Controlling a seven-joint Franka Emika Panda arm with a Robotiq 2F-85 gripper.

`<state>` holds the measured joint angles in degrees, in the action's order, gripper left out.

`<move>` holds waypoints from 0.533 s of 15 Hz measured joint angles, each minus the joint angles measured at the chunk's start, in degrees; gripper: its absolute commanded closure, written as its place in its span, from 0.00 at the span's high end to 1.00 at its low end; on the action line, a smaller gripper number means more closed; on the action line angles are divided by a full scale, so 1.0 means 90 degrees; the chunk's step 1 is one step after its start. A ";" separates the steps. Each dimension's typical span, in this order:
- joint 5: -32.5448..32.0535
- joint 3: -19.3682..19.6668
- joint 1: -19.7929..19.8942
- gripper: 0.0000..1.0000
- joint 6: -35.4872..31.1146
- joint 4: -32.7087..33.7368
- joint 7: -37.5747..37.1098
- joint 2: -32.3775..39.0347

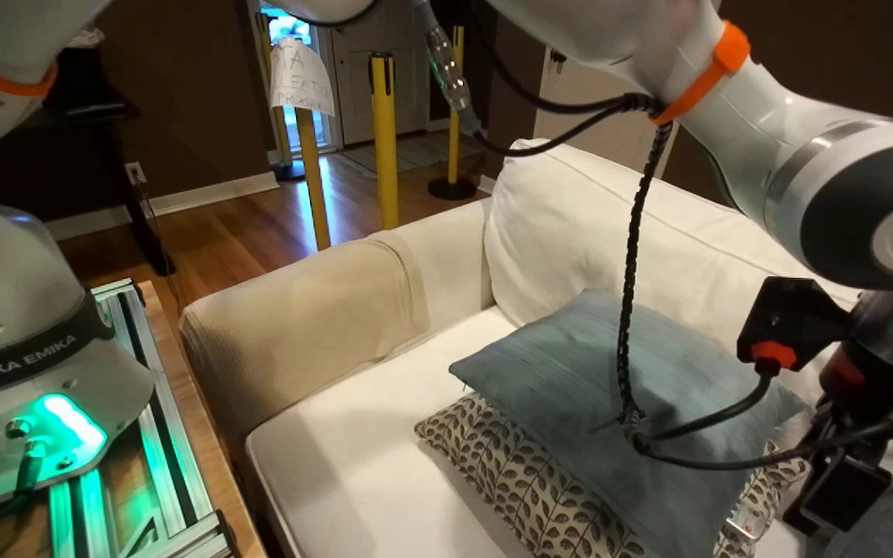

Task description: Take out the remote in between the pillows

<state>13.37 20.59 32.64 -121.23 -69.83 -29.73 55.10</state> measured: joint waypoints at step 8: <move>0.0000 -0.0043 0.0418 1.00 0.0195 0.1466 -0.0037 0.1314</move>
<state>13.37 20.20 36.40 -119.47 -56.64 -30.07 66.93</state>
